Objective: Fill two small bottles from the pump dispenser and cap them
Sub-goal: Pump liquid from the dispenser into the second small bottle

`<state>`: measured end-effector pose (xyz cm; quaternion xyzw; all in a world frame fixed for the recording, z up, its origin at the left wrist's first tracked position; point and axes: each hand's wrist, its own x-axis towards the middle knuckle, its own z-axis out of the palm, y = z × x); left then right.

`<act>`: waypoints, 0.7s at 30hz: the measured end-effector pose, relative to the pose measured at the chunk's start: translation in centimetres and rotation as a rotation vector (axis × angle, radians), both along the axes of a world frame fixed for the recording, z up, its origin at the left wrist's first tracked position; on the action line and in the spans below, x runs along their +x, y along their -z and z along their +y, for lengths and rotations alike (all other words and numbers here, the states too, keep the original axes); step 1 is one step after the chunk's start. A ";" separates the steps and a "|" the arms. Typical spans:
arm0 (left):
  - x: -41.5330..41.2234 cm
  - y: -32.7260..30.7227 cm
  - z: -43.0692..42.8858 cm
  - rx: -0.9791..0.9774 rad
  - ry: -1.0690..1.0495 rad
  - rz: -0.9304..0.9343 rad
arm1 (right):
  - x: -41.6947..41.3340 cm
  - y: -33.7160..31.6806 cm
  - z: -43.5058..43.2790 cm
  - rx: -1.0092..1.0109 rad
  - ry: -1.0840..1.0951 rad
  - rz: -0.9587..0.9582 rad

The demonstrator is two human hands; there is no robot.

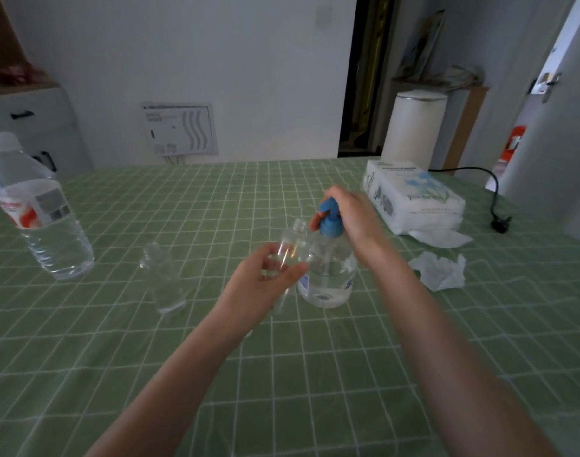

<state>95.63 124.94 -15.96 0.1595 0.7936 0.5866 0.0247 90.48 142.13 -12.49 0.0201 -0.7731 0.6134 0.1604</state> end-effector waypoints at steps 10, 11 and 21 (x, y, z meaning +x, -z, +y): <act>-0.6 -1.0 1.0 0.080 0.109 -0.090 | 0.4 0.3 -0.1 0.000 0.104 0.042; -0.6 -1.1 1.1 0.093 0.116 -0.092 | 0.5 0.3 -0.2 -0.006 0.115 0.036; -1.3 -1.4 1.2 0.098 0.152 -0.110 | 0.5 0.1 -0.5 0.011 0.153 -0.022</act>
